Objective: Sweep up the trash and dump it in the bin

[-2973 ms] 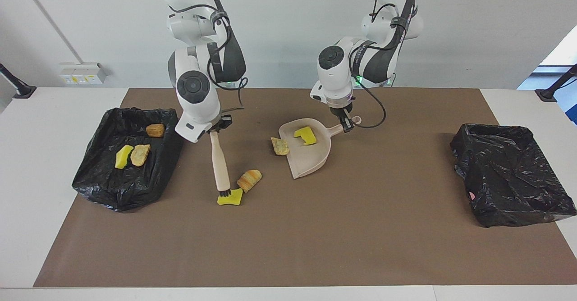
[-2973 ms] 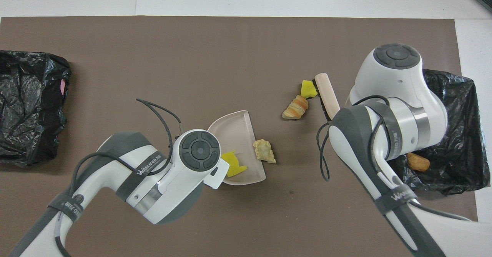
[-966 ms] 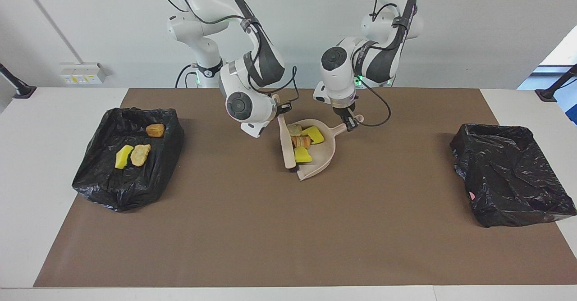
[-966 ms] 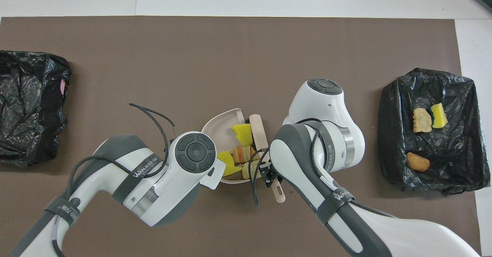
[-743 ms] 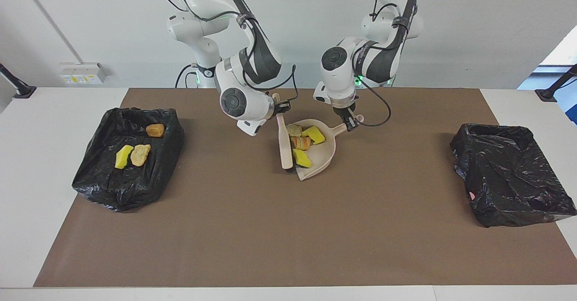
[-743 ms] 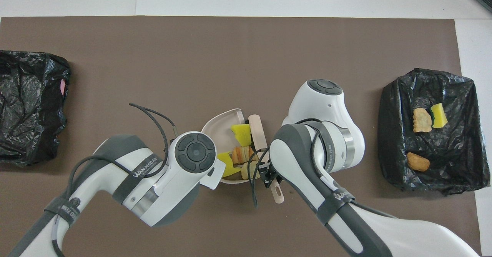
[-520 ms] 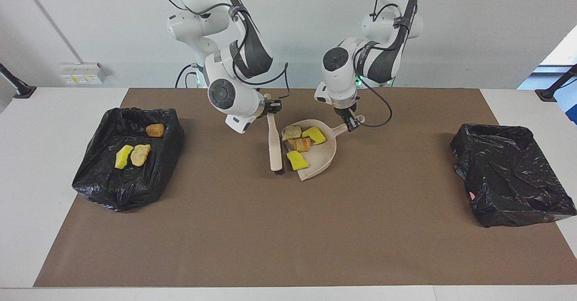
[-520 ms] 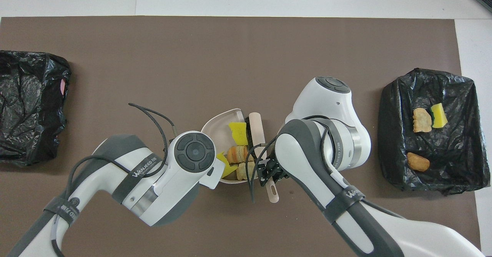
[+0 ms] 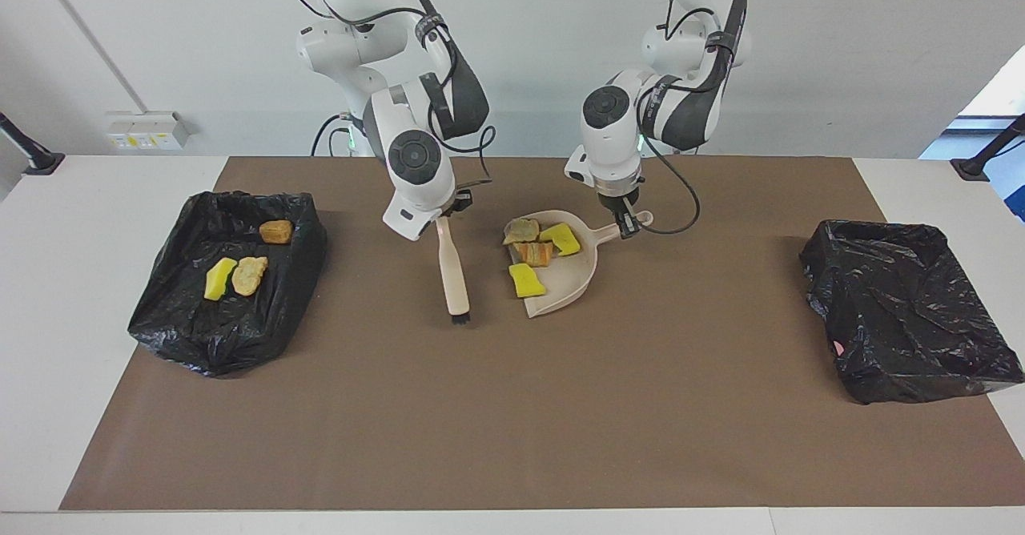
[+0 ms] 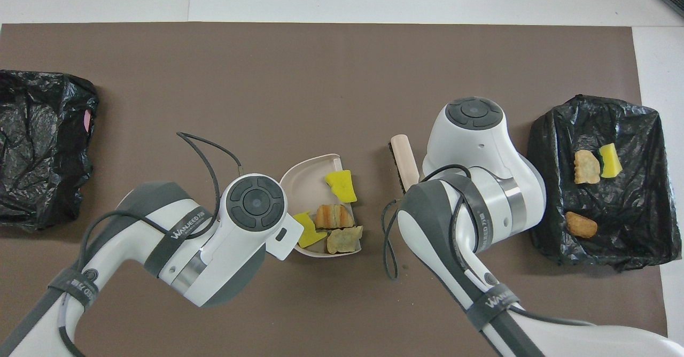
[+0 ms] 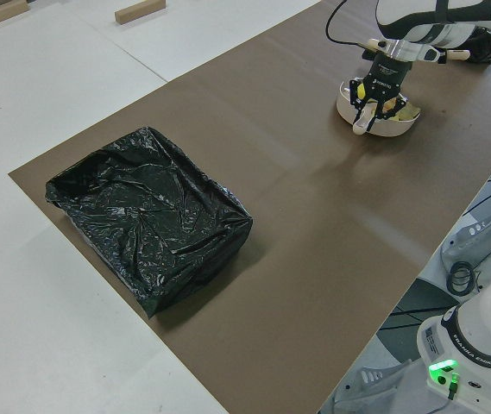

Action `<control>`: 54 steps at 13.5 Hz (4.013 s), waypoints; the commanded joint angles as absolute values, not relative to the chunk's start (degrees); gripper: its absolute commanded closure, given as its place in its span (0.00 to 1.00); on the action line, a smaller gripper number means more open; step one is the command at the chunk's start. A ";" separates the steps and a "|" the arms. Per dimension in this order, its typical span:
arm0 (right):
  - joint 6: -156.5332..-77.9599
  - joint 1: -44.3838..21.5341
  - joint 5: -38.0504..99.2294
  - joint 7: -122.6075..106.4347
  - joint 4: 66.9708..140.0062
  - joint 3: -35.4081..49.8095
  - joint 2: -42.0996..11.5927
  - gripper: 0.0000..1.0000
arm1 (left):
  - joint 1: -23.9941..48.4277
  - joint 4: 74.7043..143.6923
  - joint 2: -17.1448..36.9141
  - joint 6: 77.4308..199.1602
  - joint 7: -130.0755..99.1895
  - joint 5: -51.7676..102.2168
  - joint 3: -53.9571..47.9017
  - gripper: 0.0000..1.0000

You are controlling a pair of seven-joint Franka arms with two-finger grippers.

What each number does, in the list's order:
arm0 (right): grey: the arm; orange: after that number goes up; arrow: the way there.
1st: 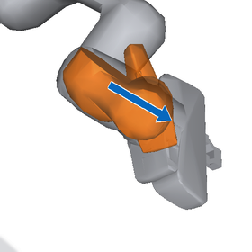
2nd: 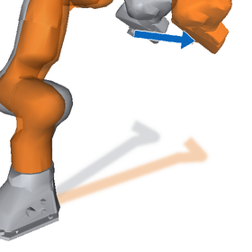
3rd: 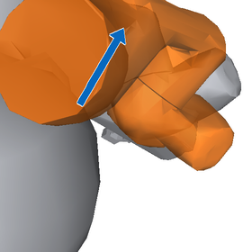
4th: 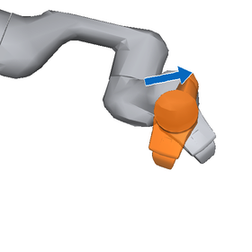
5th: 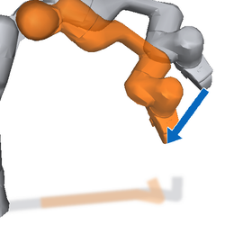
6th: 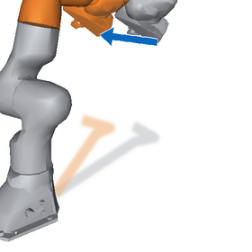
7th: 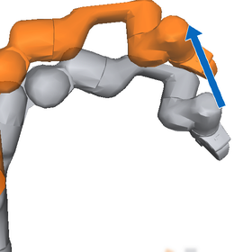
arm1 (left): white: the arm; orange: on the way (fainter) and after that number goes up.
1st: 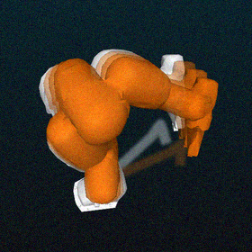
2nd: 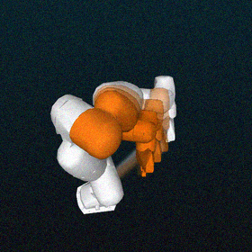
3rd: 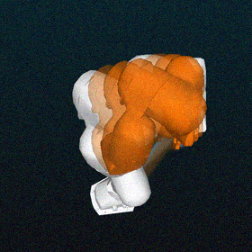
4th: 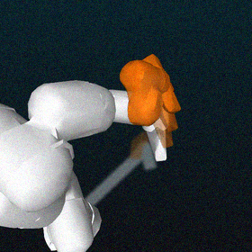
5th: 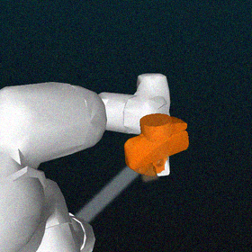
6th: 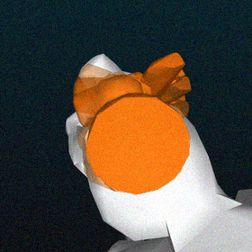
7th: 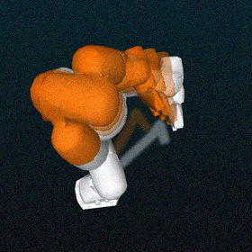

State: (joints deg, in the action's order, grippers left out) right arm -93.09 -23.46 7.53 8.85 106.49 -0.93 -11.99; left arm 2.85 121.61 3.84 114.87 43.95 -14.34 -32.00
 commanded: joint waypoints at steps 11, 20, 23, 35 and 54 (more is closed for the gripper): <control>-96.42 -29.43 6.32 23.78 109.34 -0.26 -10.02 1.00 | -0.53 117.87 -2.45 118.04 73.62 -1.87 -17.25 1.00; -105.03 -40.34 20.47 37.08 119.26 -0.18 -3.44 1.00 | -0.61 105.40 -1.76 110.92 97.11 9.05 5.78 1.00; -106.69 -43.33 23.54 37.44 122.34 0.00 -2.82 1.00 | -0.88 102.48 -0.62 110.39 100.01 8.88 11.50 1.00; -119.80 -46.76 24.08 37.18 130.43 0.26 -2.46 1.00 | -8.43 79.03 15.45 105.38 112.14 2.83 19.78 1.00; -117.26 -28.41 4.14 27.08 116.38 -0.35 -5.01 0.00 | -7.65 81.65 20.22 125.43 111.46 -39.09 19.25 1.00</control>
State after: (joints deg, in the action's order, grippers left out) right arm -119.26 -31.43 6.33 29.84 118.81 -0.80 -5.03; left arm -9.03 79.04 22.58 125.84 114.52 -35.25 18.78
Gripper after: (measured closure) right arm 0.000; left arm 0.678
